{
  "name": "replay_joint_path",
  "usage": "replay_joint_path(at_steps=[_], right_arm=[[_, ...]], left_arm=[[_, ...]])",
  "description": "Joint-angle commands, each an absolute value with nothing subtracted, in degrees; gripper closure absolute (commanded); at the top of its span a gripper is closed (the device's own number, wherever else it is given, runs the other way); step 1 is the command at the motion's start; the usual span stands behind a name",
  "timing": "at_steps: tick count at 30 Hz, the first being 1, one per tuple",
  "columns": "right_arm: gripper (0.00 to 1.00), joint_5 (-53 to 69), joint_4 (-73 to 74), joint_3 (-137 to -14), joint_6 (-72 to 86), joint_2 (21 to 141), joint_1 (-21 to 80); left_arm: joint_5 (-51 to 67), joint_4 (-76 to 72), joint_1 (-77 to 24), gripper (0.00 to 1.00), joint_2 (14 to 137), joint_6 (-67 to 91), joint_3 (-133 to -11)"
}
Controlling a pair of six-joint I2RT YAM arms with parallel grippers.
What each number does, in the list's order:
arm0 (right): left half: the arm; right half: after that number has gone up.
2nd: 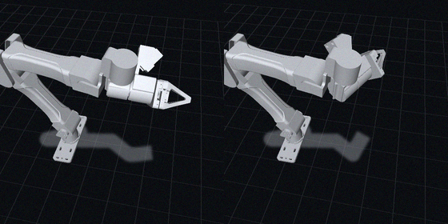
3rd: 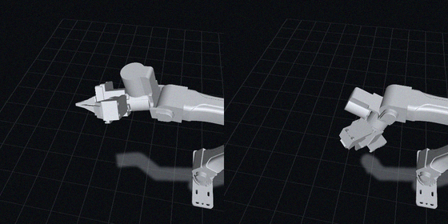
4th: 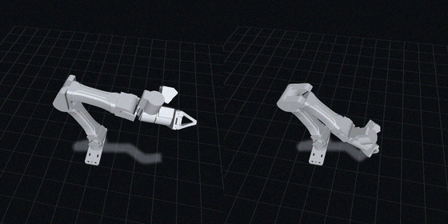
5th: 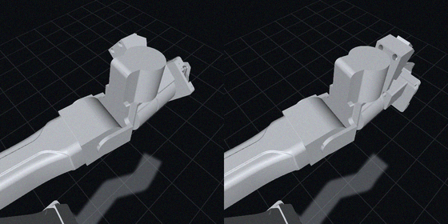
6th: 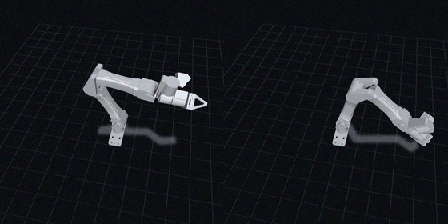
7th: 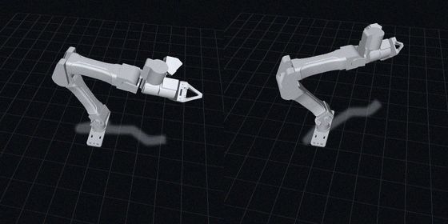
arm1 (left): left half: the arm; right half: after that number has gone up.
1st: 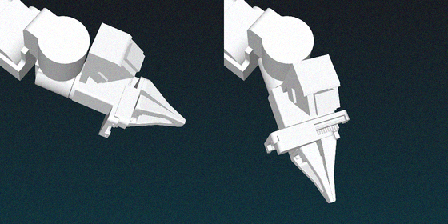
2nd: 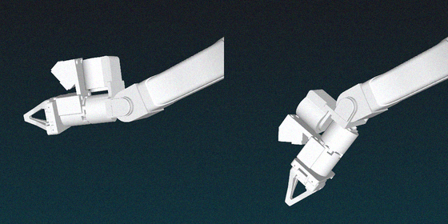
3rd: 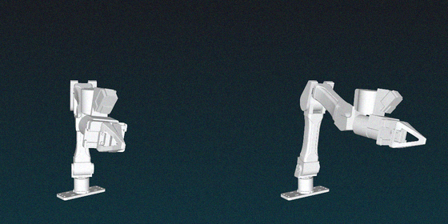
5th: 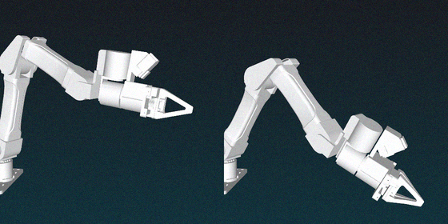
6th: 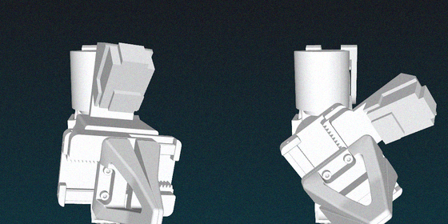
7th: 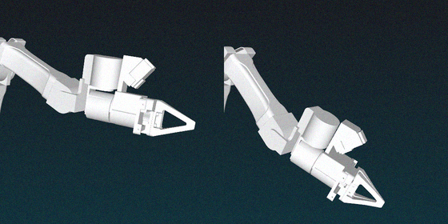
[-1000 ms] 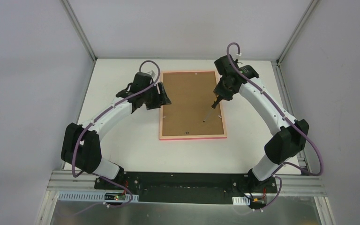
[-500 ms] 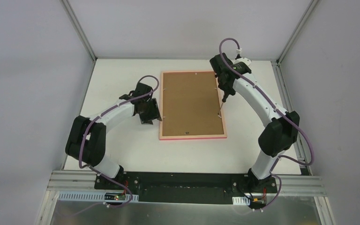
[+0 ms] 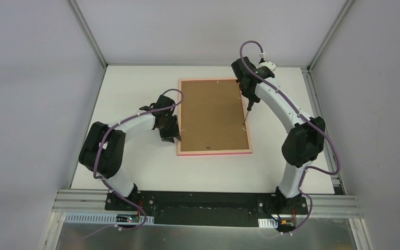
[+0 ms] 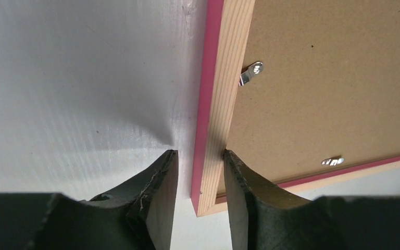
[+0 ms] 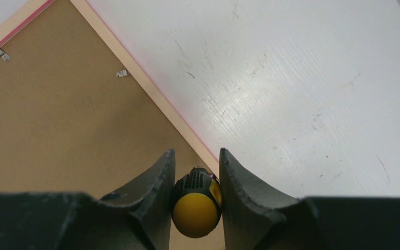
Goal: Take the photo out of the frame
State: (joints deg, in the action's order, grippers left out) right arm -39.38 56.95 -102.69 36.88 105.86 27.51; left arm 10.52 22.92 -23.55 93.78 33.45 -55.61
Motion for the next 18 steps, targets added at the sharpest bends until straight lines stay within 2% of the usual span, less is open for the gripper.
replay_joint_path(at_steps=[1, 8, 18], right_arm=[[1.0, -42.84, 55.59, -104.43, 35.25, 106.18, 27.35], [1.0, -43.91, 53.35, -101.16, 33.13, 105.38, 27.35], [1.0, -42.39, 55.6, -97.94, 33.76, 103.36, 28.5]], left_arm=[[10.36, 23.91, -24.35, 0.64, 95.18, 32.83, -56.11], [9.19, 23.84, -24.45, 0.68, 95.1, 34.36, -55.15], [8.47, 23.14, -24.46, 0.7, 94.89, 36.53, -54.4]])
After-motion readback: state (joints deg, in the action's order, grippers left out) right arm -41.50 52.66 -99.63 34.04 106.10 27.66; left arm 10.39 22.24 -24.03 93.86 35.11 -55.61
